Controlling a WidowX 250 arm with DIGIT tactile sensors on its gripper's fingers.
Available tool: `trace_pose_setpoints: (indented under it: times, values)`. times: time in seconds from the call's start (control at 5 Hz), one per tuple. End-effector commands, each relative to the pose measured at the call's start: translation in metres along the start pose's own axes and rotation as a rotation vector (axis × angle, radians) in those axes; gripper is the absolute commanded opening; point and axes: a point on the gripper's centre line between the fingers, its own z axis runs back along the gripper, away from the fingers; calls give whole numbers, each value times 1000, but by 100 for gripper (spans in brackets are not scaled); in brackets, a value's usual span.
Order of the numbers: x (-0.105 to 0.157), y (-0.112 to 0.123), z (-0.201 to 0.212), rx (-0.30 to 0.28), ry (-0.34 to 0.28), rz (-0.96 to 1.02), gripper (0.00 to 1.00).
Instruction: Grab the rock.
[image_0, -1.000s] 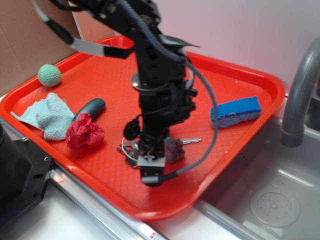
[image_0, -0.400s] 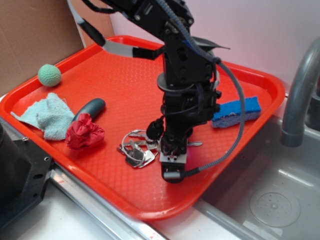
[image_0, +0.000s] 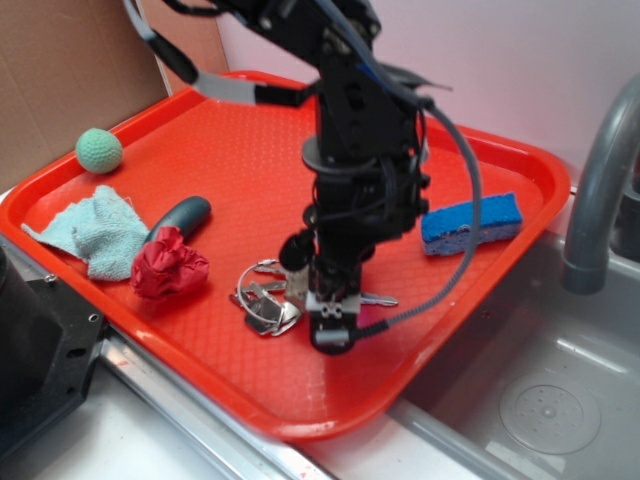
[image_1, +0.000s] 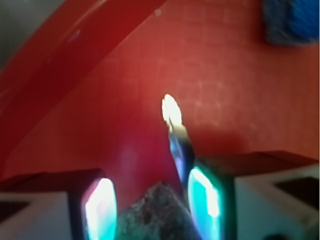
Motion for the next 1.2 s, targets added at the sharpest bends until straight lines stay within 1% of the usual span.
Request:
trace_pose_setpoints:
  times: [0.0, 0.2, 0.4, 0.6, 0.8, 1.0]
  values:
    - [-49, 33, 107, -35, -101, 491, 0]
    - [-84, 45, 129, -141, -85, 740, 0]
    - [-119, 63, 135, -239, -281, 957, 0]
    - [-109, 105, 161, -102, -292, 832, 0]
    - [-58, 127, 175, -25, -188, 663, 0]
    - [-46, 129, 167, -8, -155, 678, 0]
